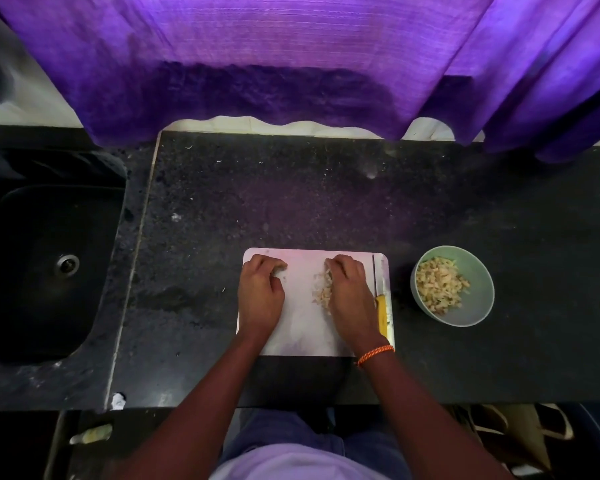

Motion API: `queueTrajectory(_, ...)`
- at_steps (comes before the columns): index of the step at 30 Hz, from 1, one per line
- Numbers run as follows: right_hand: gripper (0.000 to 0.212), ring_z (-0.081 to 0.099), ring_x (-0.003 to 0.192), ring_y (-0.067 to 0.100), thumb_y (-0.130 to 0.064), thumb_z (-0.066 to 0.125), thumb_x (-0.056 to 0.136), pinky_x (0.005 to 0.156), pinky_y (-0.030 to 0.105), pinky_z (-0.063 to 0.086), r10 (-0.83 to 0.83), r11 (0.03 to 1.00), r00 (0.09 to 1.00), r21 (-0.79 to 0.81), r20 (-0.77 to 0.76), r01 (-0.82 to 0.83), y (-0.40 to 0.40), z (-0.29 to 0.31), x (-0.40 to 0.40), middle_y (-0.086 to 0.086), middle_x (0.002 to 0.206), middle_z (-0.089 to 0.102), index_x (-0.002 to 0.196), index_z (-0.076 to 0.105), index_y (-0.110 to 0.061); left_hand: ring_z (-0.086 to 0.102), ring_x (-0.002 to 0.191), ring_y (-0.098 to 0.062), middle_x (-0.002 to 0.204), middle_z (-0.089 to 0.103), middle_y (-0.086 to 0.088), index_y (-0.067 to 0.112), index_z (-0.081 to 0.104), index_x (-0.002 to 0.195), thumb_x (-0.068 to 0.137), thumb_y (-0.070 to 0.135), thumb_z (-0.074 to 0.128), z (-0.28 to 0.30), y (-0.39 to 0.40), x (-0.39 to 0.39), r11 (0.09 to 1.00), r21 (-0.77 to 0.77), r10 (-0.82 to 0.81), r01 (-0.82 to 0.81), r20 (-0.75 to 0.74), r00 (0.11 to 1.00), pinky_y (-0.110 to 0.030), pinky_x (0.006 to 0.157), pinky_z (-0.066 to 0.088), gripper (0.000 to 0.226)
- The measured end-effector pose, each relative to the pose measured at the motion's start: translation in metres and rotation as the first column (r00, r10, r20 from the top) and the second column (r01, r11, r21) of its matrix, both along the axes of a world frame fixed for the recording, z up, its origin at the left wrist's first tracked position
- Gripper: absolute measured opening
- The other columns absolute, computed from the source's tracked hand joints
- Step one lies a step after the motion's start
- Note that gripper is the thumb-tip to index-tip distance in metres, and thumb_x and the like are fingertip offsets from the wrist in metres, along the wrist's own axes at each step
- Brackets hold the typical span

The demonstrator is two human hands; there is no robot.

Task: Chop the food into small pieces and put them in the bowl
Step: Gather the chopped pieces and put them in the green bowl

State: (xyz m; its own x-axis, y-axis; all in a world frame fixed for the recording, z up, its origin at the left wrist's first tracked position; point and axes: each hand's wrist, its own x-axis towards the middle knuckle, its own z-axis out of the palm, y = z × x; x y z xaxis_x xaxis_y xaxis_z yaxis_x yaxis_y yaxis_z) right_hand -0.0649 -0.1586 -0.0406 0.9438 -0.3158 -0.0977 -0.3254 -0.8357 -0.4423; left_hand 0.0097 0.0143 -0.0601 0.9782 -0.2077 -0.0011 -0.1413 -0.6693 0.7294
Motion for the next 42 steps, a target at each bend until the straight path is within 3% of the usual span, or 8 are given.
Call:
queueTrajectory(4,0.055,0.044,0.132,0.022,0.006,0.056,0.09,0.106,0.039,0.045,0.198,0.975,0.98,0.105,-0.012,-0.196,0.002,0.002,-0.016,0.004,0.145,0.049,0.141,0.057,-0.013,0.057,0.106,-0.018,0.111,0.063,0.004,0.014,0.077,0.106,0.079,-0.016,0.054,-0.001,0.0,-0.002,1.0,0.013,-0.017,0.017,0.022,1.0,-0.025,0.095,0.046,0.047)
queueTrajectory(10,0.042,0.053,0.124,0.023,0.006,0.056,0.09,0.107,0.036,0.047,-0.135,0.987,0.983,0.106,0.127,0.122,-0.008,0.001,-0.046,0.007,0.132,0.058,0.129,0.065,-0.007,0.056,0.106,-0.018,0.111,0.062,0.004,0.013,0.077,0.106,0.079,-0.016,0.054,-0.001,-0.001,-0.005,1.0,0.019,-0.019,0.019,0.028,0.999,-0.028,0.096,0.048,0.046)
queueTrajectory(14,0.044,0.047,0.13,0.022,0.002,0.056,0.091,0.111,0.032,0.043,-0.19,0.981,0.978,0.063,0.085,0.185,0.004,0.0,-0.068,0.008,0.137,0.053,0.134,0.061,-0.004,0.056,0.106,-0.018,0.11,0.062,0.004,0.013,0.077,0.106,0.079,-0.016,0.054,-0.001,-0.002,-0.005,1.0,0.022,-0.018,0.017,0.03,0.999,-0.029,0.095,0.049,0.046)
queueTrajectory(19,0.049,0.05,0.124,0.024,0.006,0.059,0.087,0.106,0.038,0.048,-0.184,0.98,0.982,0.08,0.048,0.18,0.021,-0.008,-0.068,0.009,0.133,0.054,0.134,0.061,-0.005,0.055,0.106,-0.018,0.11,0.061,0.005,0.014,0.077,0.106,0.08,-0.016,0.053,-0.001,-0.004,-0.005,1.0,0.022,-0.001,0.001,0.024,1.0,-0.029,0.094,0.048,0.046)
queueTrajectory(24,0.034,0.056,0.12,0.017,-0.002,0.057,0.096,0.106,0.029,0.046,-0.181,0.97,0.979,0.183,0.094,0.162,0.018,-0.001,-0.048,0.003,0.13,0.062,0.127,0.067,-0.013,0.055,0.106,-0.017,0.11,0.061,0.005,0.015,0.077,0.106,0.08,-0.015,0.054,0.0,-0.003,-0.005,1.0,0.02,-0.011,0.011,0.019,1.0,-0.03,0.095,0.049,0.046)
queueTrajectory(28,0.032,0.057,0.114,0.017,0.0,0.057,0.095,0.101,0.029,0.048,-0.195,0.974,0.969,0.149,0.154,0.172,0.002,0.005,-0.06,0.001,0.122,0.063,0.122,0.069,-0.013,0.055,0.106,-0.017,0.11,0.06,0.006,0.015,0.077,0.106,0.081,-0.015,0.054,-0.001,-0.002,-0.005,1.0,0.018,-0.014,0.014,0.012,1.0,-0.032,0.095,0.05,0.046)
queueTrajectory(35,0.034,0.055,0.113,0.022,0.0,0.058,0.089,0.09,0.04,0.055,-0.211,0.977,0.977,0.04,0.023,0.21,0.009,-0.007,-0.083,0.004,0.12,0.059,0.12,0.067,-0.009,0.057,0.106,-0.018,0.11,0.06,0.007,0.016,0.077,0.105,0.08,-0.014,0.052,-0.003,-0.004,-0.007,1.0,0.001,0.012,-0.012,0.011,1.0,-0.036,0.095,0.053,0.046)
queueTrajectory(42,0.02,0.061,0.104,0.015,-0.009,0.062,0.096,0.092,0.027,0.051,-0.168,0.975,0.98,0.164,0.107,0.149,0.013,-0.003,-0.047,-0.001,0.113,0.066,0.112,0.071,-0.015,0.057,0.107,-0.019,0.111,0.06,0.007,0.016,0.076,0.106,0.08,-0.014,0.052,-0.003,-0.003,-0.007,1.0,0.002,0.007,-0.007,0.009,1.0,-0.039,0.094,0.054,0.047)
